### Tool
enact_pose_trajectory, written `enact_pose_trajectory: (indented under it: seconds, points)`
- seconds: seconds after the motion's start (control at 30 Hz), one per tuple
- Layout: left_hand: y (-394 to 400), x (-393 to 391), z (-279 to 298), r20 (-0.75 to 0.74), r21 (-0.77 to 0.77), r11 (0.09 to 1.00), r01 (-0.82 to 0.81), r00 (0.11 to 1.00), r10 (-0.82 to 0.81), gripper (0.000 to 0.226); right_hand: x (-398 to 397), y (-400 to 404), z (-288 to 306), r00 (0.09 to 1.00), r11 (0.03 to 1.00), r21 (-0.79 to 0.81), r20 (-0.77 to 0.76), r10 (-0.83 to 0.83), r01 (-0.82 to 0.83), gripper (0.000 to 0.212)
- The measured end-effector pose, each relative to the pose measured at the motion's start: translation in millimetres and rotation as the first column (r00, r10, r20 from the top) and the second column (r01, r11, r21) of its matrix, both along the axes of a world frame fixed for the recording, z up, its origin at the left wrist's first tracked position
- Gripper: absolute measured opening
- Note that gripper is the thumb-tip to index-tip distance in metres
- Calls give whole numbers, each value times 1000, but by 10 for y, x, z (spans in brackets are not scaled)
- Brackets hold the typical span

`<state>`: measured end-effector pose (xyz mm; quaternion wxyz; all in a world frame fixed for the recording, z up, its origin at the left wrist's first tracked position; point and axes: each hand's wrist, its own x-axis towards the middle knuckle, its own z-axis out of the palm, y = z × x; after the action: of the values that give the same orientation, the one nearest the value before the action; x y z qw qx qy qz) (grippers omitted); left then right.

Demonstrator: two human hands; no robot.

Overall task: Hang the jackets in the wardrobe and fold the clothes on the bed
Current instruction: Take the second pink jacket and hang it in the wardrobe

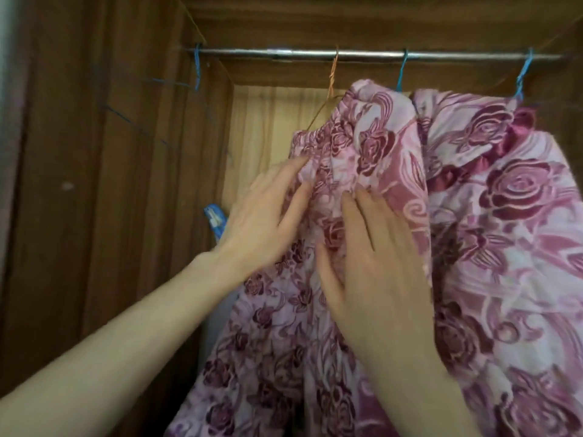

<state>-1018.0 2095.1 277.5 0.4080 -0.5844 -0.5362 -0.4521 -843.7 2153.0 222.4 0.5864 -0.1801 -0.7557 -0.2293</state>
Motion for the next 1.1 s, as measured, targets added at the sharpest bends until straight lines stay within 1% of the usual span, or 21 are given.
enact_pose_trajectory:
  seconds: [0.07, 0.13, 0.23, 0.37, 0.47, 0.6, 0.77, 0.83, 0.93, 1.03, 1.1]
  points:
    - [-324, 123, -280, -70, -21, 975, -220, 974, 218, 51, 10, -59, -239, 989, 988, -45, -15, 145, -146, 63]
    - [-633, 263, -587, -90, -62, 923, -380, 923, 374, 53, 6, -119, -469, 970, 968, -59, -8, 244, -244, 63]
    - [-1101, 512, -1043, -79, -137, 840, -526, 851, 520, 54, -26, -228, -791, 920, 918, -68, 1, 391, -390, 62]
    - [-1717, 796, -1553, -34, -207, 709, -674, 730, 683, 54, -61, -501, -1172, 830, 823, -172, 51, 556, -541, 62]
    - [-2148, 952, -1888, 14, -247, 625, -740, 643, 766, 53, -160, -778, -1408, 739, 732, -241, 79, 670, -638, 61]
    - [-2750, 1105, -2243, 29, -305, 481, -822, 497, 867, 52, -352, -1279, -1676, 594, 589, -312, 92, 799, -745, 57]
    - [-3544, 1220, -2457, 72, -364, 294, -884, 288, 955, 53, -560, -2015, -1877, 378, 370, -321, 41, 925, -872, 48]
    - [-3843, 1287, -2531, 86, -379, 225, -898, 208, 974, 53, -636, -2331, -1943, 305, 303, -338, 48, 951, -891, 47]
    - [-4255, 1424, -2666, 113, -405, 133, -905, 95, 989, 53, -705, -2838, -2117, 224, 241, -414, 90, 970, -878, 49]
    - [-4660, 1563, -2783, 149, -405, 65, -912, 5, 989, 53, -719, -3342, -2317, 147, 195, -485, 135, 980, -853, 57]
    - [-4925, 1665, -2889, 161, -407, 15, -913, -56, 985, 53, -710, -3645, -2447, 103, 170, -515, 156, 982, -840, 58]
